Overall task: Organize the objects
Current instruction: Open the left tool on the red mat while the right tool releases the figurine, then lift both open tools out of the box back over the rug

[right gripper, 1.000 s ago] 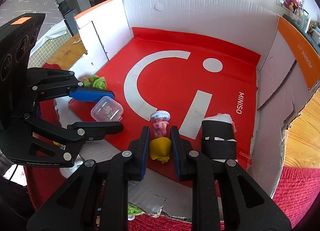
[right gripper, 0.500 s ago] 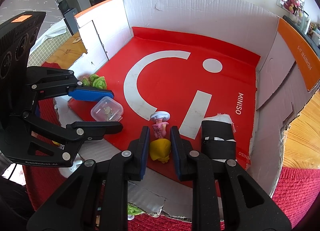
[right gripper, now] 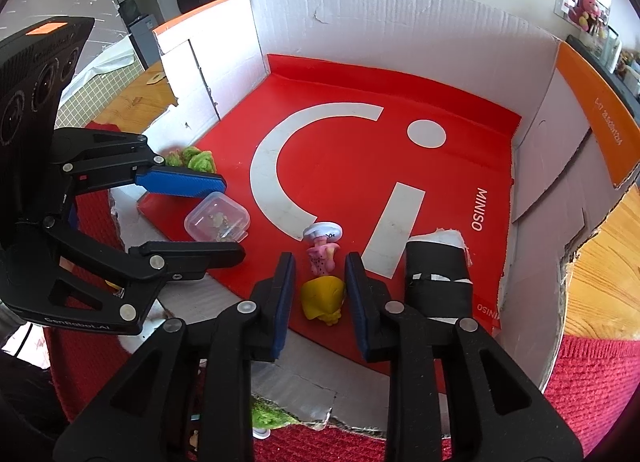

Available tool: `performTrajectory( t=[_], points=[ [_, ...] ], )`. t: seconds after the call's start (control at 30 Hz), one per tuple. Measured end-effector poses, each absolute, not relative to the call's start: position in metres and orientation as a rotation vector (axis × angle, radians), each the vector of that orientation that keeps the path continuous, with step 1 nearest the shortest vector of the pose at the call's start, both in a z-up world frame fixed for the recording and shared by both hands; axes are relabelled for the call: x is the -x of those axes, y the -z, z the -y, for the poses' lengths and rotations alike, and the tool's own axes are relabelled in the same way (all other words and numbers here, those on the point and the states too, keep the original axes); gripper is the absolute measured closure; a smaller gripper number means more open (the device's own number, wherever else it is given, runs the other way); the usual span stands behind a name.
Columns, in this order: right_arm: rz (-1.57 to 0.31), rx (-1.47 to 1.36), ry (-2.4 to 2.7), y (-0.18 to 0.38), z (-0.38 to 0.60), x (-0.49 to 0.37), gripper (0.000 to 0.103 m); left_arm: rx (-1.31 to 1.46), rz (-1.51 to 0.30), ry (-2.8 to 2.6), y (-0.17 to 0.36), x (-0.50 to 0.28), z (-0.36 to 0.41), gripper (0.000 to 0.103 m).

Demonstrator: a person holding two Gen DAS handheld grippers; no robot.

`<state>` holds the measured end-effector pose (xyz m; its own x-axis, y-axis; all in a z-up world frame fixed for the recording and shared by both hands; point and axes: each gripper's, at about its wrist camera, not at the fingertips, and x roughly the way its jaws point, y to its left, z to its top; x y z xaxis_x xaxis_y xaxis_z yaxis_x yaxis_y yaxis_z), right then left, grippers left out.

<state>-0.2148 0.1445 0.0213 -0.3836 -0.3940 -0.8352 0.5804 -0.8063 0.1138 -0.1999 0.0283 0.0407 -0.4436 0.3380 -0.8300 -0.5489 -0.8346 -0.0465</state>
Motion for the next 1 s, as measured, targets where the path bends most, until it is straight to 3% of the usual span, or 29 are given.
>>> performTrajectory(
  t=[0.63, 0.77, 1.0],
  points=[
    [-0.255, -1.207, 2.235, -0.042, -0.148, 0.202, 0.078, 1.204, -0.307, -2.300, -0.054, 0.187, -0.025, 0.052],
    [-0.253, -1.182, 2.245, -0.051, -0.149, 0.193, 0.078, 1.184, -0.283, -2.314, -0.061, 0.181, -0.021, 0.046],
    [-0.247, -1.132, 2.279, -0.068, -0.151, 0.176, 0.078, 1.126, -0.220, -2.362, -0.080, 0.167, -0.013, 0.046]
  ],
)
